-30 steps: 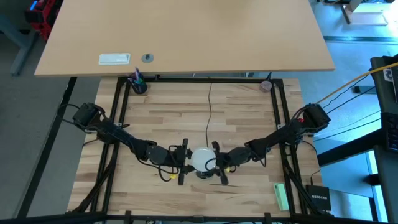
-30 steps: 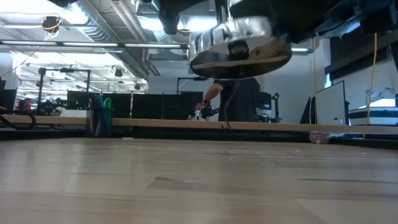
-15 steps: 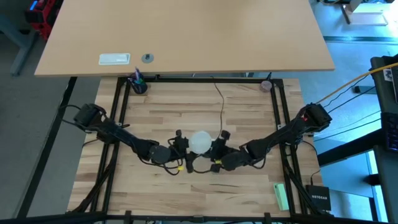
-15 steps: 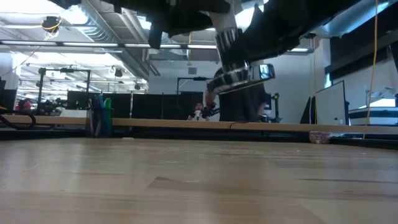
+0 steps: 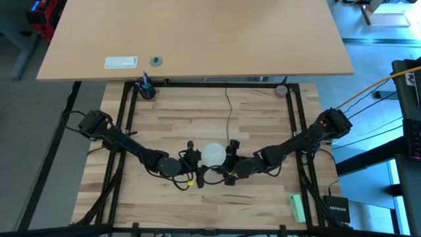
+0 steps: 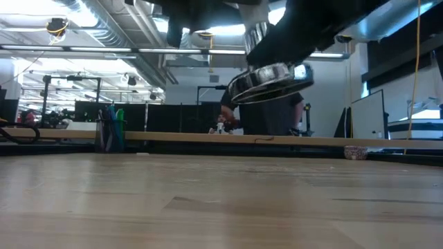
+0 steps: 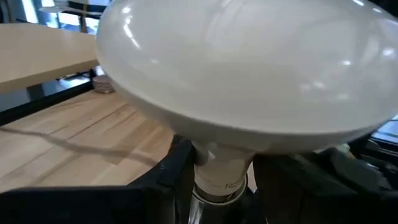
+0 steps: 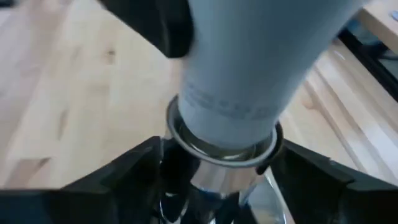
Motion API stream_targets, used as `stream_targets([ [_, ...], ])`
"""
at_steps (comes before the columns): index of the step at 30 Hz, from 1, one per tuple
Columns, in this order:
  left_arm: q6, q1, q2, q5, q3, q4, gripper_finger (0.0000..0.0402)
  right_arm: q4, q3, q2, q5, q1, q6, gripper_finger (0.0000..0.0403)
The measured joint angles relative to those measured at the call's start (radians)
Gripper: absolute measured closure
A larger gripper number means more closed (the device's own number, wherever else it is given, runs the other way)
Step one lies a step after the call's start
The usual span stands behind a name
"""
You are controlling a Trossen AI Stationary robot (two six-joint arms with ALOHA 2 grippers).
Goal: Screw lightbulb
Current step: Remove the lightbulb from the lamp
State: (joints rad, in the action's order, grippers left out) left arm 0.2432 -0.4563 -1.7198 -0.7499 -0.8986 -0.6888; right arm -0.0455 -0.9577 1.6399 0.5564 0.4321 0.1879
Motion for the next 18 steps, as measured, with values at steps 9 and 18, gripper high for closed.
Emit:
stream_targets([
  [9, -0.058, -0.035, 0.056, 0.010, 0.000, 0.025, 0.0273, 0.133, 0.000, -0.182, -0.139, 0.056, -0.096, 0.0077],
  [18, -0.114, -0.020, 0.147, 0.292, 0.000, 0.030, 0.0274, 0.211, 0.000, -0.318, -0.229, 0.062, -0.091, 0.0075],
])
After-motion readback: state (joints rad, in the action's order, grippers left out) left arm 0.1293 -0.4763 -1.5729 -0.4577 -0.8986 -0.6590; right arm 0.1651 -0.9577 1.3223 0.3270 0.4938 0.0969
